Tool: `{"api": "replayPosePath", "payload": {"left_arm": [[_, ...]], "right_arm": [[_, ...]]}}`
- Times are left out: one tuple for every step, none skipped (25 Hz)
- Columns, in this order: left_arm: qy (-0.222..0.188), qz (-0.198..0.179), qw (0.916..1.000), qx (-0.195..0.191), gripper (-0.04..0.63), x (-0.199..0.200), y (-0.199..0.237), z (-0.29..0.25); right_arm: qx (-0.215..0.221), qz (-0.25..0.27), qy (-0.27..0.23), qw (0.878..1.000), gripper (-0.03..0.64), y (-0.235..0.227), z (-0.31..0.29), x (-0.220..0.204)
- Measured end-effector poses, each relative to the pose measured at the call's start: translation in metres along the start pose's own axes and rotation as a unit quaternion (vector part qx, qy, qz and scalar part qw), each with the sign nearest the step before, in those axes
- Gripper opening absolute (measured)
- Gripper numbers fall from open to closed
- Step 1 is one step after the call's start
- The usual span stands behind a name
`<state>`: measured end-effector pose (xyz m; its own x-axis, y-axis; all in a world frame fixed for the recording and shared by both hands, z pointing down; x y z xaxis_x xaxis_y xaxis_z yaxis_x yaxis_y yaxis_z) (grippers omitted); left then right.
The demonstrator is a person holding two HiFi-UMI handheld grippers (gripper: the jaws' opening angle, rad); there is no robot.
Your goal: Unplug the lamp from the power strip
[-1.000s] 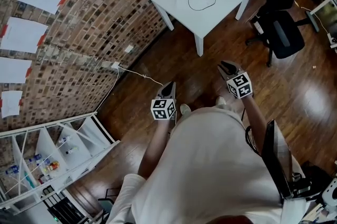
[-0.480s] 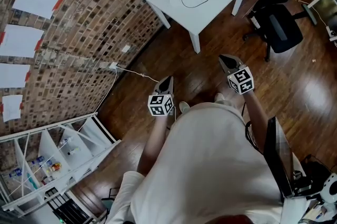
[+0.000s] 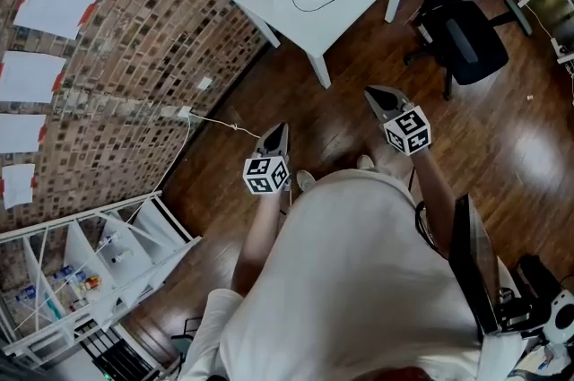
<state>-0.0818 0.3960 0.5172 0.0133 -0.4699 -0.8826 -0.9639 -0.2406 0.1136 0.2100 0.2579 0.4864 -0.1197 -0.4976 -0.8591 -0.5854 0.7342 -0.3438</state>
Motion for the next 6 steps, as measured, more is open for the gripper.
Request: {"api": "replayPosePath", "payload": {"left_arm": [[-0.007, 0.004, 1.0, -0.001, 0.003, 0.001, -0.005, 0.0], [-0.013, 0.009, 0.9999, -0.001, 0.003, 0.003, -0.009, 0.001], [-0.018, 0.014, 0.9997, 0.001, 0.003, 0.005, -0.012, 0.001], [-0.023, 0.019, 0.9996, 0.003, 0.003, 0.008, -0.015, 0.0], [-0.027, 0.025, 0.9993, 0.005, 0.003, 0.01, -0.018, -0.001], [-0.031, 0.031, 0.999, 0.006, 0.003, 0.014, -0.02, -0.003]], "right_arm": [[0.005, -0.001, 0.004, 1.0, -0.009, -0.001, 0.003, 0.0], [0.008, -0.001, 0.008, 1.0, -0.009, -0.003, 0.006, 0.001], [0.011, -0.002, 0.012, 1.0, -0.009, -0.005, 0.008, 0.003], [0.015, -0.004, 0.013, 1.0, -0.009, -0.008, 0.01, 0.006], [0.019, -0.008, 0.013, 1.0, -0.009, -0.012, 0.012, 0.009], [0.023, -0.011, 0.013, 1.0, -0.009, -0.015, 0.014, 0.013]]}}
Point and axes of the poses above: the fingertips, and each gripper's own axes: z backward along the fingers, y to its left, x out of its top, the point moved 8 cm from there along z, backward along the fingers, and after that the axes turned 11 degrees about -z, right-handed, at the moved point
